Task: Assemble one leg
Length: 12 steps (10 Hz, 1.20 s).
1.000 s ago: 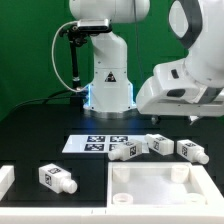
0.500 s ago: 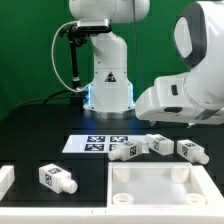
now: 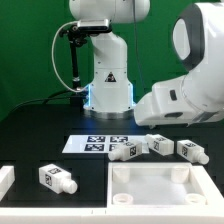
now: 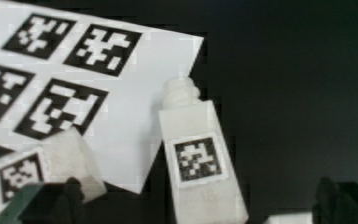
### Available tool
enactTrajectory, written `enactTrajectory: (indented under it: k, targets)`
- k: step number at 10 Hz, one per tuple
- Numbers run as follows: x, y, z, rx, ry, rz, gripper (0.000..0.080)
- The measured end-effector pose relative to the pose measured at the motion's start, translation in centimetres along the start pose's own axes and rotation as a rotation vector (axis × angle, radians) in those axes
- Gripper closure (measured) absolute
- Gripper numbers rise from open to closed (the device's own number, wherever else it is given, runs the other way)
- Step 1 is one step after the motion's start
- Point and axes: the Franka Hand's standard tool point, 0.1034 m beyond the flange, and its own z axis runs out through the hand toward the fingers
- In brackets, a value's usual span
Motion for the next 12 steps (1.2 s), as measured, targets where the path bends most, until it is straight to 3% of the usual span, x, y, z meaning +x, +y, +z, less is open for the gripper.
enactTrajectory:
  k: [6, 7, 9, 12]
  targets:
    - [0.0, 0.2, 0.4, 0.003, -0.007, -0.01, 0.0151]
    - [0.2, -0.3, 1.4, -0.004, -0.029, -0.019, 0.0151]
    - [1.0, -0.4, 3.2, 0.009, -0.058, -0.009, 0.0151]
    - [2.0, -0.7, 4.3, 0.006, -0.04, -0.013, 0.0151]
